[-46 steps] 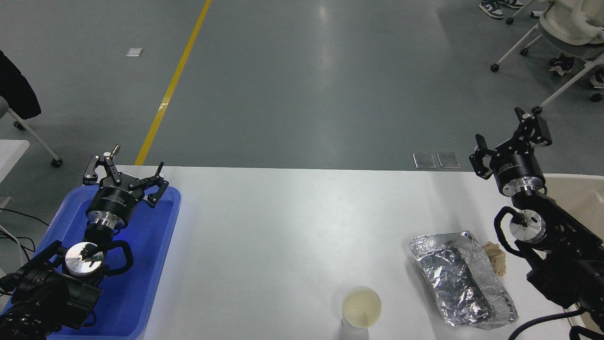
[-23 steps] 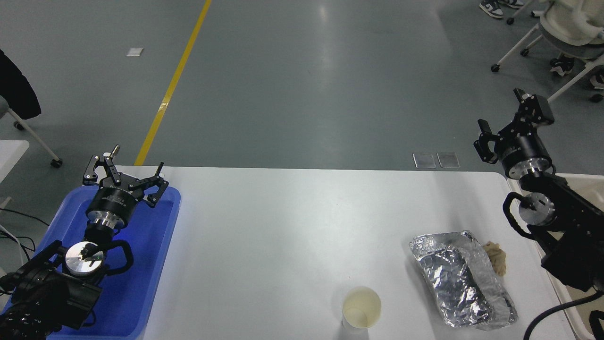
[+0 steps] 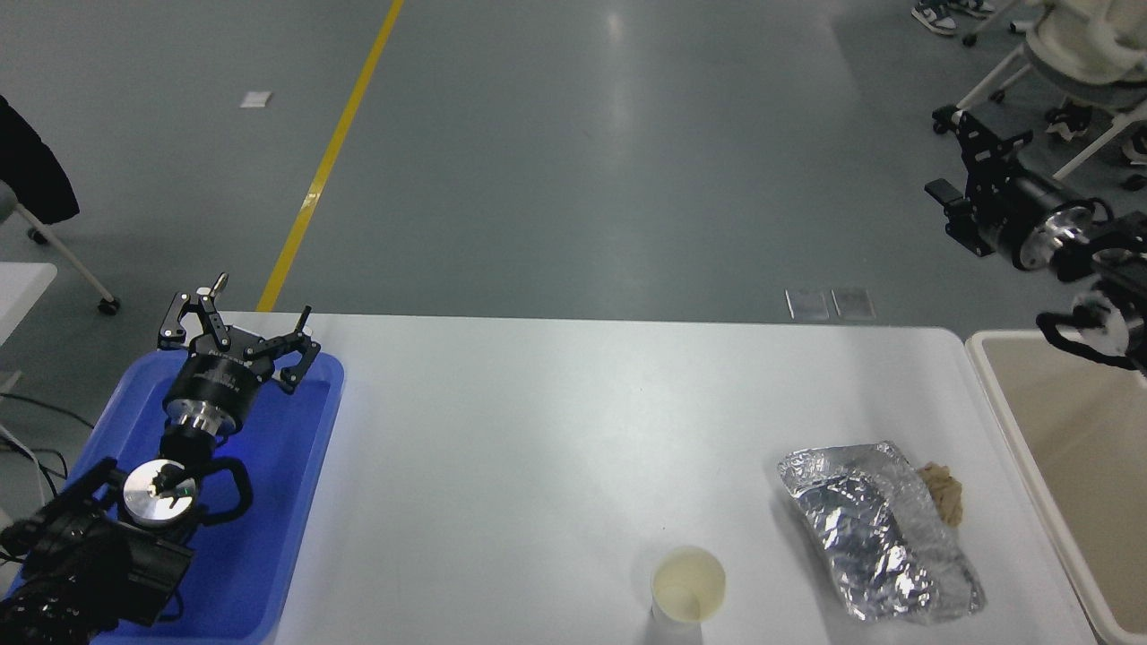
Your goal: Pick up paper cup place in dustbin
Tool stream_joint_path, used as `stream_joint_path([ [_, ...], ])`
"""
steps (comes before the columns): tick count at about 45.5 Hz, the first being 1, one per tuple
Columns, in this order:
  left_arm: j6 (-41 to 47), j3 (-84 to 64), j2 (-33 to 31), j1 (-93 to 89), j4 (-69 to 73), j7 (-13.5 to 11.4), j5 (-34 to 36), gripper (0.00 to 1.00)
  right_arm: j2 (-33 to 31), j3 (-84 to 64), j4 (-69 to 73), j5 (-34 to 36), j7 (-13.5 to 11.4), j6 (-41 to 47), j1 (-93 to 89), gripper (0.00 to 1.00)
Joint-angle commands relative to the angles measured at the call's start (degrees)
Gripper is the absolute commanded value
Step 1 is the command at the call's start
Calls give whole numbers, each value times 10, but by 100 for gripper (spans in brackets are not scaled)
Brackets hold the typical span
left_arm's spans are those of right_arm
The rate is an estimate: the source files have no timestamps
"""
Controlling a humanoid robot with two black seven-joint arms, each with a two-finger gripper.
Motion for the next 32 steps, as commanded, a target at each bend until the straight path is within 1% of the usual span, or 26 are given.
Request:
stream_joint_path([
  [1,0,0,0,0,0,0,0,100,-11,-258,44,26,-105,8,155,100],
  [3,0,0,0,0,0,0,0,100,-10,-293,58,22,-137,16,182,100],
  [7,0,0,0,0,0,0,0,100,-3,-342,81,22,-184,38,222,100],
  [10,0,0,0,0,0,0,0,100,6,-374,96,20,-208,50,248,100],
  [12,0,0,0,0,0,0,0,100,13,-398,106,20,-219,57,266,100],
  [14,0,0,0,0,0,0,0,100,20,-424,116,20,-223,66,285,100],
  [24,0,0,0,0,0,0,0,100,56,-505,192,19,-222,123,383,100],
  [32,0,0,0,0,0,0,0,100,85,-520,244,13,-219,199,452,100],
])
